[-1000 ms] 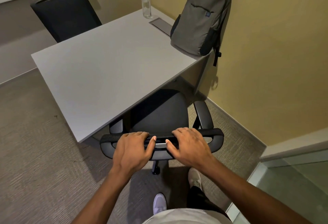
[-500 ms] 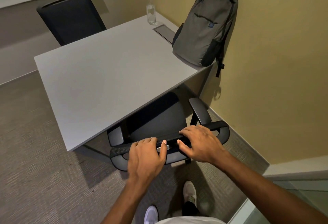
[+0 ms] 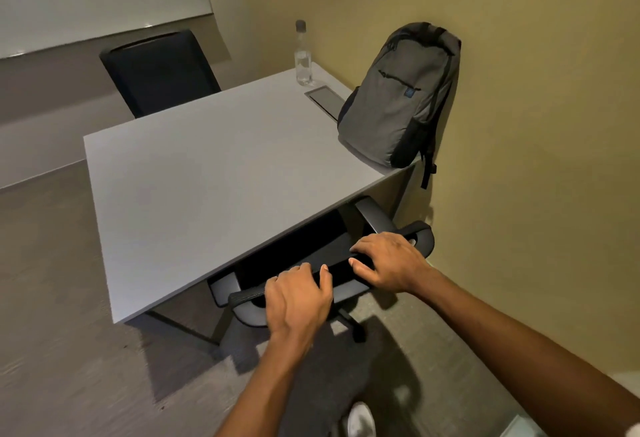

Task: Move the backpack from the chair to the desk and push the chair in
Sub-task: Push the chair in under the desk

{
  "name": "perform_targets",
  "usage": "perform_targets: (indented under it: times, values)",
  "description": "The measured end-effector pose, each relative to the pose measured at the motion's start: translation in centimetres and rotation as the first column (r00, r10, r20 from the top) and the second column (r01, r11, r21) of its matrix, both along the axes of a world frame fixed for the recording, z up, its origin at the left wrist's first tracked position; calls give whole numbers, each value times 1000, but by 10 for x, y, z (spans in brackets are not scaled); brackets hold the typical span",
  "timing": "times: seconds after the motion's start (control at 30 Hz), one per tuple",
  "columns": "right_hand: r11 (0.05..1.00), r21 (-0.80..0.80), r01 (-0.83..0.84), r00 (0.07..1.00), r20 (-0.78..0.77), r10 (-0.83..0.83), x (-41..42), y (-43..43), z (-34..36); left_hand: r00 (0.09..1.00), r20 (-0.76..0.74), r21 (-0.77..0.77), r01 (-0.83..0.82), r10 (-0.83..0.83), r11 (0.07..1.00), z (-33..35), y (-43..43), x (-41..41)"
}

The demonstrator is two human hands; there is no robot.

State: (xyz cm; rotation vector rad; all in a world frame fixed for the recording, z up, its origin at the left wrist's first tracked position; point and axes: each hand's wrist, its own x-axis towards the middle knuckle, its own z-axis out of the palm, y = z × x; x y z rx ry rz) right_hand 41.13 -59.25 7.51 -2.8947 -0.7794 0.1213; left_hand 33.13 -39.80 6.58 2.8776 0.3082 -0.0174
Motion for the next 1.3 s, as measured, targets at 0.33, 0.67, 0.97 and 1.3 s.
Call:
perform_targets:
  times: [0.33,0.67,0.97,1.3]
  values:
    - [995,-34,-91,996,-27,90,57,-8,12,999,0,18,-44,44,999,-2,-17,53]
    - [989,-72,-131,990,-54,127,113,-2,14,997,35,-31,-73,74,997,-13,-13,107]
    - [982,-86,-166,986,-28,165,156,-1,13,994,58,-32,-91,92,995,-21,-12,148]
    - [986,-82,-143,990,-18,142,177,-10,7,994,12,-45,-109,110,993,-16,-24,164]
